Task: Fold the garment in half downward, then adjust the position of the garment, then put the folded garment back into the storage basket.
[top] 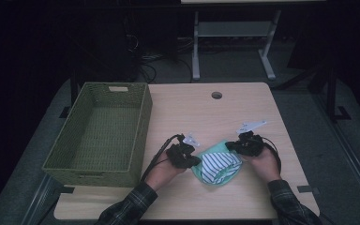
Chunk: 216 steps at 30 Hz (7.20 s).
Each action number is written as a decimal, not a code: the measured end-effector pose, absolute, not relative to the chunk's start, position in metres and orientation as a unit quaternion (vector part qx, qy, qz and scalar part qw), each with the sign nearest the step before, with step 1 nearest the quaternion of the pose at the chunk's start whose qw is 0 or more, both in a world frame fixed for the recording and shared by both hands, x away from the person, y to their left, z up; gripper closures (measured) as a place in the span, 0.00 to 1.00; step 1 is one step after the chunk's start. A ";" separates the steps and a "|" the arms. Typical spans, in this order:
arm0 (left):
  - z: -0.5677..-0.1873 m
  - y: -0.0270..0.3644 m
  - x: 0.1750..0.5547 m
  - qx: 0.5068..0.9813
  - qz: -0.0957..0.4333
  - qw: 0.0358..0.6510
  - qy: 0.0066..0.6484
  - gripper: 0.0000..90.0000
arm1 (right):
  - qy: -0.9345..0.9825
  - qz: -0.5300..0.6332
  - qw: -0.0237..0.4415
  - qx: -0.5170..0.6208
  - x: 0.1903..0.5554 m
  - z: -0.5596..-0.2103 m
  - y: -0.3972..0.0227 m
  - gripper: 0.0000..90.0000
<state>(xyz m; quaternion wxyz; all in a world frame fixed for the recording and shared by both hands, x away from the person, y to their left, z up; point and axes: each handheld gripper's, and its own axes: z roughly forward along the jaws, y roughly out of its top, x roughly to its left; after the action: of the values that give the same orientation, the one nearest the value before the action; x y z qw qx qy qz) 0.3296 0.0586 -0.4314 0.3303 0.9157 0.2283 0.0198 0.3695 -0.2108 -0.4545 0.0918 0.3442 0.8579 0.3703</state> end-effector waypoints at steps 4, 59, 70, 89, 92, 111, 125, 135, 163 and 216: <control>-0.434 0.058 0.318 0.920 0.012 0.326 0.217 0.96 | 0.855 0.367 0.092 0.354 0.369 -0.458 -0.221 1.00; -0.447 0.059 0.389 0.915 0.053 0.295 0.269 0.95 | 0.878 0.366 0.069 0.301 0.300 -0.448 -0.221 1.00; -0.417 0.069 0.359 0.907 0.050 0.330 0.257 0.71 | 0.860 0.377 0.099 0.329 0.332 -0.445 -0.233 1.00; -0.416 0.059 0.309 0.919 0.031 0.320 0.227 0.52 | 0.878 0.359 0.064 0.309 0.329 -0.462 -0.213 1.00; -0.422 0.059 0.304 0.923 0.034 0.310 0.227 0.48 | 0.880 0.359 0.058 0.306 0.323 -0.461 -0.210 1.00; -0.450 0.055 0.306 0.935 0.055 0.272 0.222 0.30 | 0.871 0.362 0.082 0.321 0.322 -0.464 -0.211 0.71; -0.454 0.055 0.311 0.936 0.061 0.275 0.209 0.40 | 0.837 0.357 0.153 0.385 0.337 -0.472 -0.234 0.27; -0.451 0.058 0.316 0.937 0.054 0.276 0.207 0.69 | 0.824 0.342 0.175 0.417 0.344 -0.479 -0.245 0.15; -0.424 0.072 0.324 0.926 0.020 0.313 0.208 0.86 | 0.812 0.355 0.163 0.435 0.348 -0.483 -0.249 0.11; -0.292 0.197 0.343 0.874 0.103 0.358 0.312 0.86 | 0.810 0.354 0.165 0.437 0.347 -0.483 -0.249 0.11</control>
<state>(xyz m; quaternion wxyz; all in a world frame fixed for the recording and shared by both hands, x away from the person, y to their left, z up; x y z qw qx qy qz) 0.3427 0.1970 -0.2923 0.3576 0.8742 0.3120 0.1028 0.3475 -0.2492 -0.4829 0.1646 0.4373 0.8102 0.3539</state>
